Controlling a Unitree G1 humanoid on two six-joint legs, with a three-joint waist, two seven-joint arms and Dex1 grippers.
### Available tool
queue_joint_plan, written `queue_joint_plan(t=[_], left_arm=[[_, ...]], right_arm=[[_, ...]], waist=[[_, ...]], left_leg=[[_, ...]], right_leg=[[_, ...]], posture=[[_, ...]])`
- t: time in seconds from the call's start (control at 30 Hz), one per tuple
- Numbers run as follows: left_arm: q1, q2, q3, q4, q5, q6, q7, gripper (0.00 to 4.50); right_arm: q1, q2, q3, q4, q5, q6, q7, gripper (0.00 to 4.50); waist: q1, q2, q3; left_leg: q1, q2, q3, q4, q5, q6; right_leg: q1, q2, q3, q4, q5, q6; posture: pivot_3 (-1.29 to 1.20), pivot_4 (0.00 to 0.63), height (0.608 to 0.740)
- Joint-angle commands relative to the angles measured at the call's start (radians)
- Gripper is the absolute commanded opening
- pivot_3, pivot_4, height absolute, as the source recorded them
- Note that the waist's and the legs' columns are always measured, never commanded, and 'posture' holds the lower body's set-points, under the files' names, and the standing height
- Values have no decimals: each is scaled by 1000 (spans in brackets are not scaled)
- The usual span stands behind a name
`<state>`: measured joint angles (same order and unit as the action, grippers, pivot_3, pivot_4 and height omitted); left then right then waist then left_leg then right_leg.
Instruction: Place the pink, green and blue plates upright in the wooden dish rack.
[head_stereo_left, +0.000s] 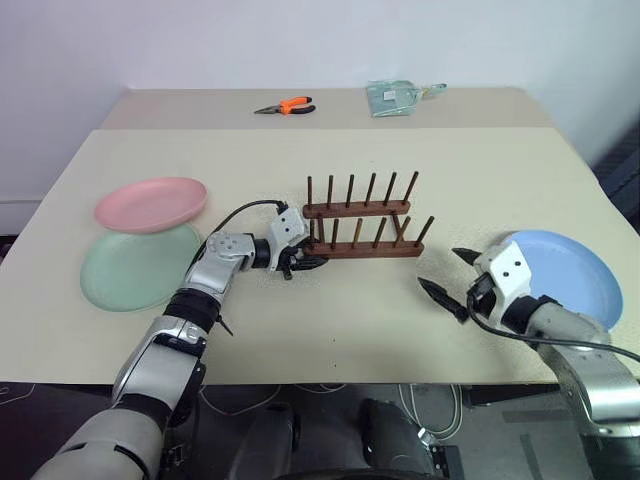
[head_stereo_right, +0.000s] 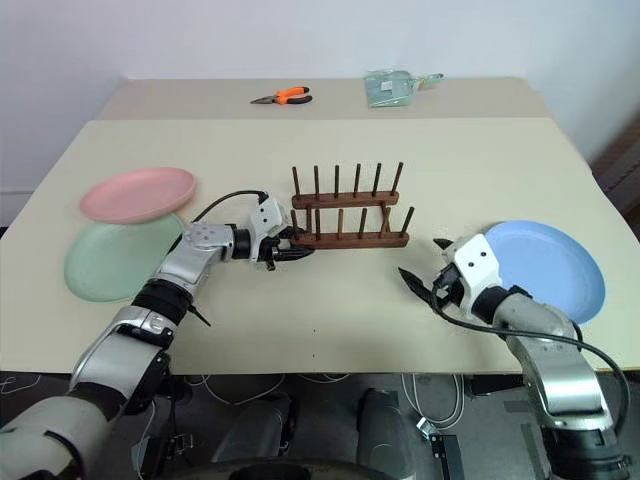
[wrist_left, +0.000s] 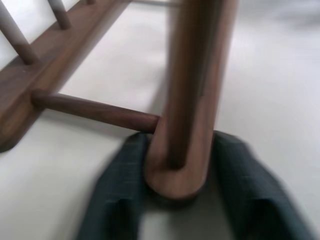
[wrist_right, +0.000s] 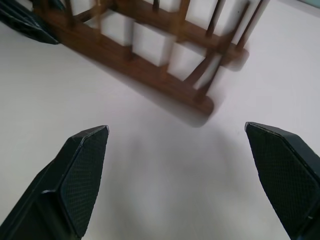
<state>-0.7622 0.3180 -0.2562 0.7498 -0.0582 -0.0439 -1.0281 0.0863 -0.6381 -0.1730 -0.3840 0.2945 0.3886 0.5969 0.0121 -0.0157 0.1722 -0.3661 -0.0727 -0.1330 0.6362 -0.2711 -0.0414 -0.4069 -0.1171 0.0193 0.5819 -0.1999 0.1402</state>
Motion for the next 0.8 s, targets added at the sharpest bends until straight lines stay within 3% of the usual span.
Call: queue_joint_plan(t=[0.03, 0.17, 0.3, 0.43, 0.6, 0.67, 0.73, 0.8], left_arm=[[40, 11, -28, -5, 34, -39, -49, 795], [93, 35, -36, -123, 17, -44, -111, 795], [189, 96, -51, -383, -40, 40, -215, 795], [229, 134, -62, -479, -27, 91, -227, 795], [254, 155, -53, -484, 21, 144, -141, 3183], [279, 189, -31, -497, 30, 182, -104, 4155], [321, 231, 1, -551, -3, 245, -102, 4173], [387, 277, 35, -663, -72, 345, -127, 3695]], right_arm=[[11, -20, -38, -49, -1, 9, -2, 4500], [34, -61, -70, -57, 24, 34, 44, 4500], [97, -132, -122, -77, 77, 71, 137, 4500], [122, -159, -132, -63, 77, 73, 170, 4500], [128, -159, -131, -51, 57, 62, 172, 4500], [142, -163, -129, -64, 64, 74, 186, 3933], [163, -168, -119, -92, 74, 83, 206, 3186], [170, -163, -91, -124, 76, 91, 209, 2218]], waist=[[-1, 0, 0], [0, 0, 0], [-1, 0, 0], [0, 0, 0], [0, 0, 0], [-1, 0, 0], [-6, 0, 0], [-17, 0, 0]], left_leg=[[0, 0, 0, 0, 0, 0], [0, 0, 0, -1, 0, 0], [0, 0, 0, -2, -1, 1], [0, 0, 0, -2, -1, 1], [0, 1, 0, -1, -1, 1], [0, 1, 0, -1, -1, 1], [1, 1, 0, -2, -1, 1], [3, 2, 1, -4, -1, 1]], right_leg=[[0, 0, 0, 0, 0, 0], [0, 0, 0, 0, 0, 0], [0, 0, 1, 0, 1, -2], [0, 0, 1, 0, 0, -2], [0, 0, 0, 0, -3, -1], [0, 0, 0, 0, -2, 1], [0, 0, 1, 0, -1, 1], [0, 0, 1, 0, -2, 0]], posture=[[0, 150, 740], [0, 150, 740], [0, 150, 740], [0, 150, 740], [0, 150, 740], [0, 150, 740], [0, 150, 740], [0, 150, 740]])
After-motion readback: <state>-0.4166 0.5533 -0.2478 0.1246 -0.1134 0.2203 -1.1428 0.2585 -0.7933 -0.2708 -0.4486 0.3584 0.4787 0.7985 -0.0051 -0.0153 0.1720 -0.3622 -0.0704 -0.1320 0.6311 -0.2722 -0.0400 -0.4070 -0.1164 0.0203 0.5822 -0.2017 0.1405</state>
